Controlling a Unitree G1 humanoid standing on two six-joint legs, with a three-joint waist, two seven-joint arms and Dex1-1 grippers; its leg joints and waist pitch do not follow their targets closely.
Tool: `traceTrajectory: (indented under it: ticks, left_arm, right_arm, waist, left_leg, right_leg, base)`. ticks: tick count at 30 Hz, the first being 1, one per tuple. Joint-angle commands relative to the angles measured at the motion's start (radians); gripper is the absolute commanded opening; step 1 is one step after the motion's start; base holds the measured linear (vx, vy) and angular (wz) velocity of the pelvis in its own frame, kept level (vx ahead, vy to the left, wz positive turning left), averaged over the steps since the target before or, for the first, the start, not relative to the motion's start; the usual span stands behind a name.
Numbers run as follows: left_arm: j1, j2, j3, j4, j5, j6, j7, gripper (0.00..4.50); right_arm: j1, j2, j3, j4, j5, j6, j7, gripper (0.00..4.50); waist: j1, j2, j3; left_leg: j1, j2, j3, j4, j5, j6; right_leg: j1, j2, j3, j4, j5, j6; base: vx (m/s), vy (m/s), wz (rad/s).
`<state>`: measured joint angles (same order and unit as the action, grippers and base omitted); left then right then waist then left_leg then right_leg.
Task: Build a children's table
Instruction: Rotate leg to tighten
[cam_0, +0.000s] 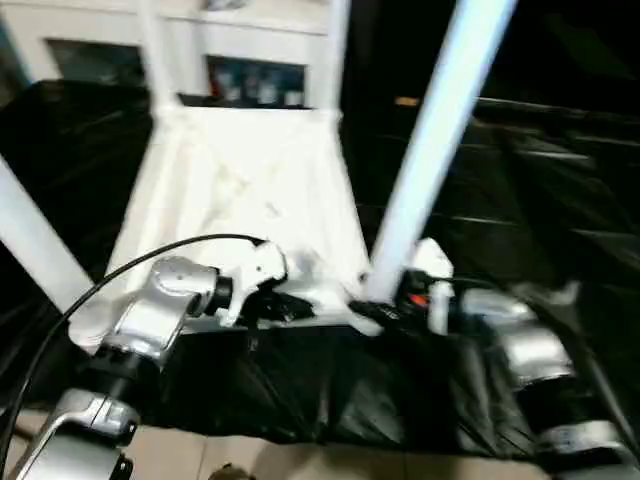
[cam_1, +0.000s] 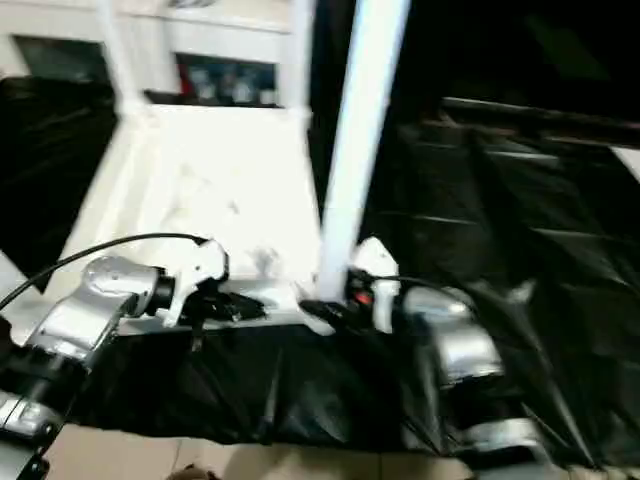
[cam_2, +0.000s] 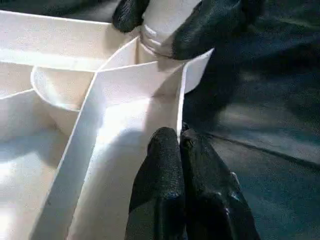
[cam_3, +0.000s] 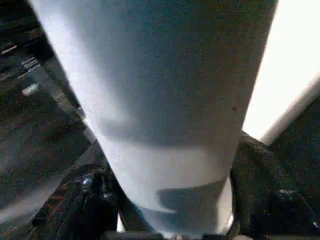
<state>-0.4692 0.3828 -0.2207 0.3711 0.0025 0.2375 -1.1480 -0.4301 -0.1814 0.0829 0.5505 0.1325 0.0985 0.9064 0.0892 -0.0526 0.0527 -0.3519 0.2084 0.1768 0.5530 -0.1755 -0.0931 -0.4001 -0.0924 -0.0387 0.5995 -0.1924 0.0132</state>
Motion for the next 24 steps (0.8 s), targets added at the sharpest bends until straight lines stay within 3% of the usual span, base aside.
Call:
traceTrajectory:
  ticks: [1,4,10,13,16,18,20,22,24]
  left_arm:
    - [0.033,-0.069,-0.039,-0.048,0.006,0.051,0.093,0.0]
    - [0.081,-0.099,-0.035,-0.123,0.01,0.101,0.152,0.0]
    - [0.152,-0.166,-0.046,-0.236,0.031,0.163,0.248,0.0]
    - [0.152,-0.172,-0.056,-0.237,0.035,0.171,0.27,0.0]
    - [0.143,-0.158,-0.065,-0.221,0.05,0.161,0.277,0.0]
    - [0.142,-0.152,-0.066,-0.224,0.056,0.166,0.283,0.0]
    - [0.14,-0.146,-0.062,-0.228,0.062,0.174,0.286,0.0]
    - [0.138,-0.143,-0.06,-0.225,0.065,0.173,0.285,0.0]
    - [0.131,-0.137,-0.058,-0.213,0.066,0.166,0.282,0.0]
  right_arm:
    - [0.009,0.064,0.056,0.032,-0.053,-0.012,-0.102,2.57]
    - [0.02,0.103,0.026,0.05,-0.067,-0.006,-0.231,2.57]
    - [0.037,0.17,-0.017,0.069,-0.105,-0.025,-0.456,2.57]
    - [0.035,0.185,-0.015,0.078,-0.114,-0.044,-0.486,2.57]
    - [0.029,0.18,0.001,0.087,-0.132,-0.071,-0.499,2.57]
    - [0.025,0.174,0.0,0.092,-0.134,-0.087,-0.512,3.13]
    - [0.023,0.167,-0.011,0.083,-0.097,-0.084,-0.471,3.32]
    - [0.021,0.158,-0.009,0.079,-0.094,-0.09,-0.46,3.53]
    - [0.017,0.137,0.001,0.075,-0.101,-0.1,-0.427,3.73]
  waist:
    - [-0.001,0.004,-0.033]
    - [-0.011,0.004,-0.03]
    - [-0.024,0.002,-0.034]
    - [-0.024,0.001,-0.037]
    - [-0.024,0.005,-0.038]
    - [-0.025,0.006,-0.038]
    - [-0.024,0.007,-0.041]
    - [-0.021,0.009,-0.045]
    - [-0.019,0.007,-0.05]
  left_leg:
    - [0.0,0.021,-0.005,-0.08,-0.34,-0.016]
    - [-0.004,0.02,-0.012,-0.085,-0.367,-0.018]
    - [-0.002,0.018,-0.007,-0.081,-0.351,-0.01]
    - [-0.008,0.016,-0.004,-0.079,-0.321,0.001]
    - [-0.005,0.016,-0.003,-0.078,-0.317,0.001]
    - [-0.008,0.015,-0.003,-0.078,-0.322,0.0]
    - [-0.003,0.014,-0.002,-0.077,-0.327,-0.003]
    - [0.002,0.017,0.001,-0.073,-0.311,-0.001]
    - [-0.002,0.015,0.001,-0.07,-0.273,0.008]
  right_leg:
    - [0.029,-0.047,0.03,-0.086,-0.399,-0.162]
    - [0.027,-0.046,0.027,-0.094,-0.466,-0.126]
    - [0.02,-0.037,0.031,-0.094,-0.399,-0.125]
    - [0.024,-0.033,0.031,-0.087,-0.333,-0.129]
    - [0.023,-0.033,0.031,-0.087,-0.315,-0.132]
    - [0.025,-0.032,0.031,-0.087,-0.315,-0.132]
    - [0.023,-0.031,0.031,-0.088,-0.322,-0.131]
    - [0.022,-0.03,0.033,-0.083,-0.256,-0.147]
    - [0.032,-0.029,0.031,-0.075,-0.197,-0.162]
  base:
    - [0.0,0.0,0.0]
    - [0.0,0.0,0.0]
    - [0.0,0.0,0.0]
    - [0.0,0.0,0.0]
    - [0.0,0.0,0.0]
    - [0.0,0.0,0.0]
    - [0.0,0.0,0.0]
    - [0.0,0.0,0.0]
    - [0.0,0.0,0.0]
